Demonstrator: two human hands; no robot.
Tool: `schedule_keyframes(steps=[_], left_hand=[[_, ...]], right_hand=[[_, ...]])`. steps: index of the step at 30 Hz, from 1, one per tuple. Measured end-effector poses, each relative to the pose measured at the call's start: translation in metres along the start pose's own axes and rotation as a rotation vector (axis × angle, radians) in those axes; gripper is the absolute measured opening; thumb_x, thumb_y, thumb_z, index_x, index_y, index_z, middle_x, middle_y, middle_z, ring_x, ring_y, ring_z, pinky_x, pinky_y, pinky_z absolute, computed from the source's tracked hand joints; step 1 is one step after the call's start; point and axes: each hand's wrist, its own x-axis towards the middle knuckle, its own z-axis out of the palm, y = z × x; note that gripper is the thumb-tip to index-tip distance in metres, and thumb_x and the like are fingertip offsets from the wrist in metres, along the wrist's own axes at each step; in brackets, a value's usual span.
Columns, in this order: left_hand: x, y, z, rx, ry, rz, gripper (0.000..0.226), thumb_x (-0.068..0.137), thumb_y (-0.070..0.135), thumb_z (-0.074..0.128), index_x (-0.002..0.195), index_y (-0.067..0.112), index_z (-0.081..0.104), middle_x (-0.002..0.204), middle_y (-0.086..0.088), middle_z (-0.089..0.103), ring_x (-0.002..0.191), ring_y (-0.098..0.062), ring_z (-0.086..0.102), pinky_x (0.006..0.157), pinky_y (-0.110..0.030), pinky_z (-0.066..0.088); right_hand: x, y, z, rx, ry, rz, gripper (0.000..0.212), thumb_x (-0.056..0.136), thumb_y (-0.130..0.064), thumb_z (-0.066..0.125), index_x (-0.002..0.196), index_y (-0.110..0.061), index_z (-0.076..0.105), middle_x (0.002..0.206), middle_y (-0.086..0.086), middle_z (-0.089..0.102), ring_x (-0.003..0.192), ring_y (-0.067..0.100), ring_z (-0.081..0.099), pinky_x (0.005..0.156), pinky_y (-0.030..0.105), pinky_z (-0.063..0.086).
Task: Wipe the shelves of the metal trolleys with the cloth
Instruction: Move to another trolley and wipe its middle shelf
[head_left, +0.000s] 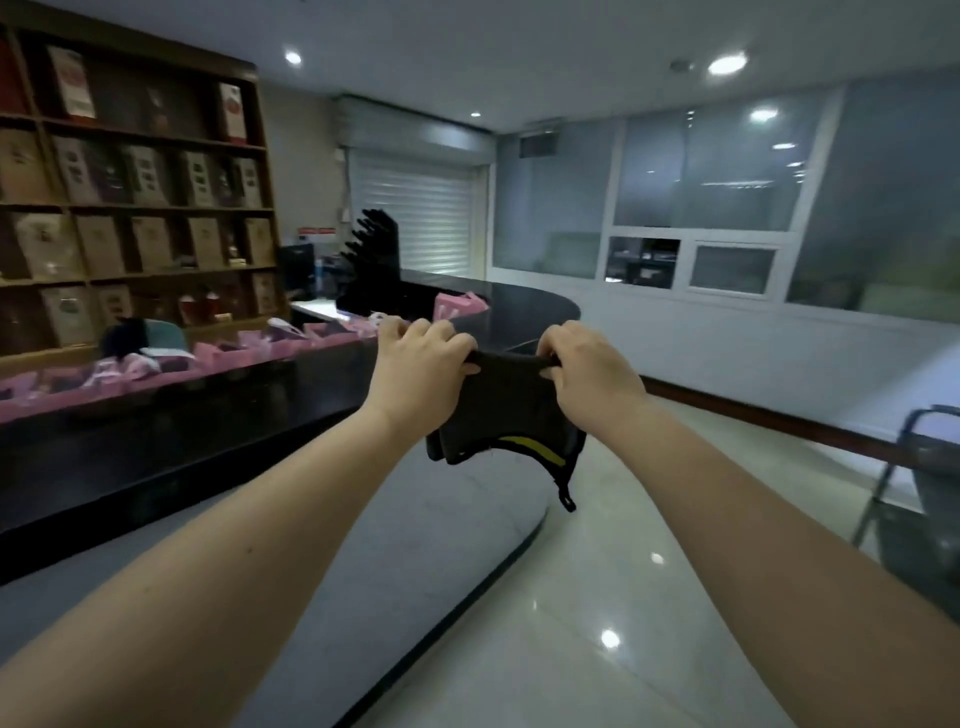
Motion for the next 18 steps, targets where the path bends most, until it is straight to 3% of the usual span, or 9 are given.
schedule_keyframes(steps=[6, 9, 13, 18], left_hand=[[0.105, 0.047, 0.121, -0.226, 0.046, 0.204, 0.026, 0.099, 0.040, 0.049, 0.115, 0.028, 0.065, 0.106, 0.002, 0.065, 0.096, -0.025, 0.059, 0.090, -0.042, 0.027], [0.163, 0.086, 0.164, -0.394, 0.055, 0.299, 0.027, 0.101, 0.041, 0.045, 0.116, 0.031, 0.065, 0.107, 0.004, 0.064, 0.098, -0.024, 0.058, 0.094, -0.042, 0.026], [0.233, 0.155, 0.202, -0.626, 0.087, 0.409, 0.025, 0.100, 0.038, 0.048, 0.113, 0.030, 0.067, 0.109, 0.002, 0.065, 0.102, -0.026, 0.057, 0.096, -0.043, 0.025], [0.290, 0.266, 0.225, -0.853, 0.121, 0.560, 0.021, 0.098, 0.037, 0.052, 0.109, 0.031, 0.069, 0.106, 0.002, 0.065, 0.098, -0.026, 0.056, 0.091, -0.040, 0.022]], right_hand=[[0.034, 0.101, 0.025, -0.167, 0.025, 0.280, 0.010, 0.092, -0.005, 0.055, 0.097, -0.014, 0.058, 0.103, 0.005, 0.057, 0.097, 0.025, 0.050, 0.081, 0.041, 0.046], [0.042, 0.149, 0.020, -0.240, 0.063, 0.436, 0.008, 0.093, -0.007, 0.056, 0.096, -0.015, 0.056, 0.101, 0.002, 0.053, 0.098, 0.023, 0.049, 0.082, 0.039, 0.045], [0.043, 0.205, -0.002, -0.381, 0.128, 0.595, 0.008, 0.093, -0.010, 0.057, 0.092, -0.017, 0.053, 0.095, -0.002, 0.047, 0.097, 0.023, 0.048, 0.076, 0.039, 0.042], [0.016, 0.271, -0.034, -0.618, 0.176, 0.807, 0.008, 0.096, -0.015, 0.056, 0.103, -0.014, 0.057, 0.106, 0.005, 0.055, 0.100, 0.026, 0.049, 0.083, 0.044, 0.041]])
